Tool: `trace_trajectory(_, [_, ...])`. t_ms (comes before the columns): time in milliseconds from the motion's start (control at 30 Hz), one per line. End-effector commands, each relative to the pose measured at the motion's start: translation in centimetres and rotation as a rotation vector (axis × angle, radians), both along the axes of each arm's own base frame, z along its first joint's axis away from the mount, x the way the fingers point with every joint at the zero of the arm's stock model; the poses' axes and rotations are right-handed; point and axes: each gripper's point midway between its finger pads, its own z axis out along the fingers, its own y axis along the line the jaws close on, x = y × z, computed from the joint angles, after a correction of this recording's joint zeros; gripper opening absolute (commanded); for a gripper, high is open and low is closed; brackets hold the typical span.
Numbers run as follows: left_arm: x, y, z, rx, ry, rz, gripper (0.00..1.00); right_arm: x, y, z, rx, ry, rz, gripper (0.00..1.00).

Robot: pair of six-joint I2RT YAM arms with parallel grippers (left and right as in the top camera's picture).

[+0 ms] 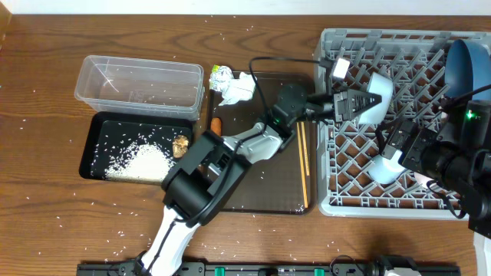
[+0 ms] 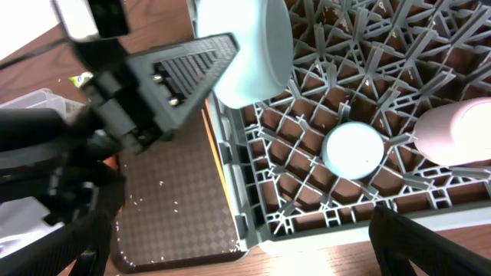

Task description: Sort waste into correct bins and load items into the dishwasher rack

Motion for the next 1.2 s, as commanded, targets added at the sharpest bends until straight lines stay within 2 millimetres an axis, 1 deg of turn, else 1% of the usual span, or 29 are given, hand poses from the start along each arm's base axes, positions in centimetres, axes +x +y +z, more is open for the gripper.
trace_trajectory(0, [1.7, 0.1, 0.3, -0.029, 0.054, 0.048, 0.06, -0.1, -0.1, 0.5, 0.005, -0.01, -0.004, 0.99])
trace_trajectory(100, [2.1, 0.3, 0.1, -0.029, 0.074, 0.055, 0.06, -0.1, -0.1, 0.4, 0.005, -0.009, -0.004, 0.99])
trace_trajectory(133, [2.2, 0.5, 0.2, -0.031, 0.081, 0.058, 0.09, -0.1, -0.1, 0.4, 0.005, -0.009, -0.004, 0.99])
trace_trajectory(200, [2.8, 0.9, 0.1, -0.034, 0.112, 0.062, 0.26, -0.1, -0.1, 0.4, 0.005, -0.009, -0.004, 0.99])
trace_trajectory(233, [3.1, 1.1, 0.1, -0.034, 0.125, 0.066, 0.33, -0.1, -0.1, 0.4, 0.005, -0.009, -0.004, 0.99])
trace_trajectory(333, [3.8, 1.9, -0.2, -0.025, 0.135, 0.069, 0.49, -0.1, -0.1, 0.4, 0.005, -0.009, -0.004, 0.99])
trace_trajectory(400, [4.2, 2.5, -0.2, -0.024, 0.151, 0.064, 0.57, -0.2, -0.1, 0.4, 0.003, -0.008, 0.0, 0.99])
trace_trajectory(500, [4.8, 3.1, -0.2, -0.025, 0.171, 0.066, 0.57, -0.2, -0.1, 0.4, 0.0, -0.007, 0.002, 0.99])
trace_trajectory(533, [4.8, 3.2, -0.2, -0.028, 0.17, 0.067, 0.54, -0.2, -0.1, 0.4, 0.001, -0.007, 0.002, 0.99])
trace_trajectory(567, [4.8, 3.2, -0.1, -0.031, 0.167, 0.067, 0.48, -0.2, -0.1, 0.4, 0.001, -0.007, 0.002, 0.99])
trace_trajectory(600, [4.9, 3.2, -0.1, -0.032, 0.169, 0.071, 0.35, -0.2, -0.1, 0.4, 0.0, -0.007, 0.002, 0.99])
trace_trajectory(633, [4.9, 3.1, 0.0, -0.035, 0.177, 0.074, 0.15, -0.2, -0.1, 0.4, 0.0, -0.007, 0.002, 0.99])
trace_trajectory(667, [4.9, 3.1, 0.1, -0.04, 0.184, 0.076, 0.06, -0.2, -0.1, 0.4, 0.001, -0.007, 0.002, 0.99])
trace_trajectory(833, [4.2, 2.7, 0.4, -0.051, 0.171, 0.055, 0.06, -0.4, -0.1, 0.3, -0.007, 0.001, 0.007, 0.99])
trace_trajectory(867, [4.1, 2.7, 0.5, -0.051, 0.168, 0.051, 0.07, -0.4, -0.2, 0.2, -0.011, 0.003, 0.003, 0.99])
trace_trajectory(900, [4.0, 2.7, 0.7, -0.058, 0.157, 0.047, 0.1, -0.4, -0.2, 0.2, -0.011, 0.004, 0.003, 0.99])
trace_trajectory(1033, [3.2, 3.7, 3.1, -0.113, 0.0, 0.023, 0.25, -0.5, -0.2, 0.2, -0.017, 0.005, 0.011, 0.99])
trace_trajectory(1133, [2.9, 4.6, 4.0, -0.094, -0.073, -0.005, 0.34, -0.4, -0.5, 0.2, -0.041, 0.003, 0.017, 0.99])
trace_trajectory(1167, [3.0, 5.0, 4.0, -0.078, -0.086, -0.012, 0.35, -0.4, -0.8, 0.1, -0.055, 0.004, 0.008, 0.99])
